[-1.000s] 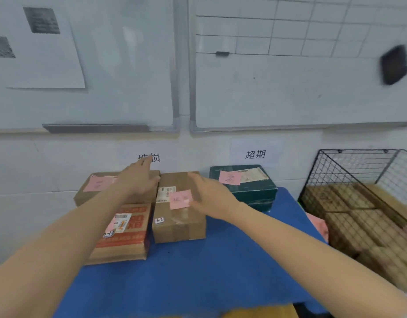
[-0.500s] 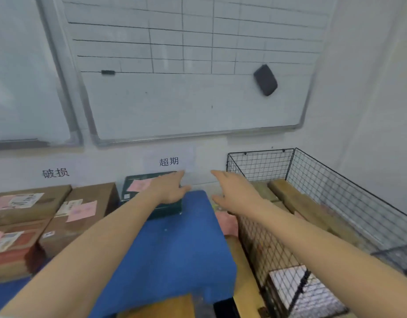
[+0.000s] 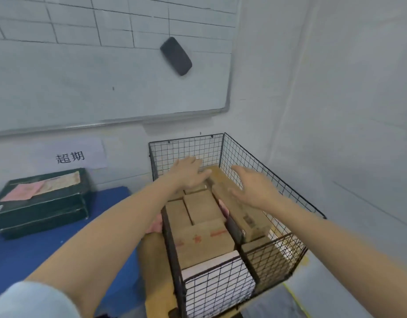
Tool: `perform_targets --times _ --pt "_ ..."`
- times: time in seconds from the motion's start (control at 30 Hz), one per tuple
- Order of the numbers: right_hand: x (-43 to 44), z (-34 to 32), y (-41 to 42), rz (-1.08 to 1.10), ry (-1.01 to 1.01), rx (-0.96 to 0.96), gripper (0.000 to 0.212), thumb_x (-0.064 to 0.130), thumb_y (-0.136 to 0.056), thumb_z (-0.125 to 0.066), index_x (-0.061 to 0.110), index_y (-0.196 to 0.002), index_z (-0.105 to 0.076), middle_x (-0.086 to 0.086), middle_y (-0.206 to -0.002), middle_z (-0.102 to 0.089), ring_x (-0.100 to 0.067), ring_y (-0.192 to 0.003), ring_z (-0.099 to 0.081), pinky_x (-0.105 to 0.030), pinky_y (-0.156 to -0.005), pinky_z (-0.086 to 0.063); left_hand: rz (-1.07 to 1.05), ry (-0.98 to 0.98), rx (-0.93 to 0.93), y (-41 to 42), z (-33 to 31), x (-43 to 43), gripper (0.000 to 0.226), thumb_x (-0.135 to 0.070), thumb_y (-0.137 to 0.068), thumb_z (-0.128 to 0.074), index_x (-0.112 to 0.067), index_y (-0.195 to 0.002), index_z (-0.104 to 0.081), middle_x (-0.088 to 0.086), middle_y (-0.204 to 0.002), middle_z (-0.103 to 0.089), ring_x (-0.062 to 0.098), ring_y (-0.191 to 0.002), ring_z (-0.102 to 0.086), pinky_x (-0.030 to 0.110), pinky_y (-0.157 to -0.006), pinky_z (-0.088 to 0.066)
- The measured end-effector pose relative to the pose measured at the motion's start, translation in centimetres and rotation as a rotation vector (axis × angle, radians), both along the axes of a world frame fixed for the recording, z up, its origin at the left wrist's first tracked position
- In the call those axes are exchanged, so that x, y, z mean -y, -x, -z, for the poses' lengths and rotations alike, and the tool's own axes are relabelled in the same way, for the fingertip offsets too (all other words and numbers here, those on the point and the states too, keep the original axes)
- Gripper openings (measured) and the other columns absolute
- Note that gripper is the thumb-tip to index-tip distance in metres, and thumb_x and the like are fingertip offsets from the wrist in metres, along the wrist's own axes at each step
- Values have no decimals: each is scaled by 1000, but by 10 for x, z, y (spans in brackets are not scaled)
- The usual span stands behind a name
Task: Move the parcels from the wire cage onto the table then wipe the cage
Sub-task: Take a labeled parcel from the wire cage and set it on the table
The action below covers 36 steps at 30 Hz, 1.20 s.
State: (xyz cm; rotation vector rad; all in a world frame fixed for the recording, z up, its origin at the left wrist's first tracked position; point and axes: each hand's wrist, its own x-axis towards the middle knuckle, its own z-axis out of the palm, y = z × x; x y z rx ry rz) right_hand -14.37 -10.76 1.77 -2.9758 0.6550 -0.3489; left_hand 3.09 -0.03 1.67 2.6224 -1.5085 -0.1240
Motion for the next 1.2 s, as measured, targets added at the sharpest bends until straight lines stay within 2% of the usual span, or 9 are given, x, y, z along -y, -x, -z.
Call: perform_targets --times 0.17,0.23,0.4,0.57,0.73,0.83,0.9,1.03,1.2 --pt "57 18 -13 30 6 -70 65 42 -93 -54 15 -147 -31 -4 -143 -47 -21 -127 -47 -40 -107 -38 46 -58 -28 -14 33 69 64 -58 -95 -27 -15 -141 -37 9 -149 -35 29 -137 -29 50 -113 -24" --pt "76 22 -20 30 -8 -110 65 42 -92 -55 14 -146 -31 -6 -142 -47 -23 -127 -47 -41 -107 -38 52 -79 -45 -19 42 89 63 -58 -95 -28 -15 -139 -39 9 -148 -36 29 -137 -30 51 -112 -25" --pt "110 39 -35 49 -46 -182 69 48 -91 -52 13 -147 -30 -7 -144 -45 -25 -127 -47 -43 -104 -40 10 -141 -78 -25 71 122 70 -60 -96 -25 -11 -147 -29 11 -157 -20 29 -144 -18 50 -116 -17" --pt "129 63 -59 21 -46 -252 61 48 -94 -48 13 -143 -35 -7 -138 -51 -26 -123 -50 -45 -102 -38 -8 -240 -156 -21 102 140 72 -60 -95 -23 -15 -151 -17 13 -158 -11 32 -146 -9 50 -118 -9" --pt "151 96 -84 -46 -121 -307 58 38 -87 -56 12 -137 -41 -6 -123 -55 -26 -113 -55 -44 -94 -48 -80 -308 -264 -25 126 152 77 -62 -93 -25 -18 -153 -4 15 -158 -7 32 -146 -10 48 -118 -13" --pt "165 121 -90 -50 -184 -375 59 38 -84 -60 12 -134 -42 -7 -117 -56 -21 -100 -57 -40 -87 -53 -153 -323 -350 -27 133 157 74 -59 -95 -29 -20 -153 -3 16 -158 -6 34 -145 -11 51 -117 -15" --pt "169 132 -92 -56 -223 -425 61 40 -86 -62 9 -133 -40 -9 -117 -55 -19 -93 -56 -37 -83 -54 -171 -301 -419 -25 133 161 66 -50 -100 -29 -18 -153 -4 15 -158 -12 34 -144 -14 47 -117 -16" --pt "171 148 -101 -14 -288 -474 71 45 -87 -62 8 -139 -33 -15 -135 -44 -30 -115 -52 -41 -96 -48 -236 -161 -650 -22 136 172 64 -42 -101 -35 -16 -152 -6 13 -155 -24 29 -140 -28 36 -113 -23" --pt "170 147 -107 34 -299 -426 85 45 -81 -69 10 -144 -26 -17 -131 -51 -32 -112 -55 -43 -94 -50 -375 54 -829 -20 126 186 52 -35 -101 -40 -9 -145 -30 14 -146 -41 27 -131 -43 34 -104 -37"
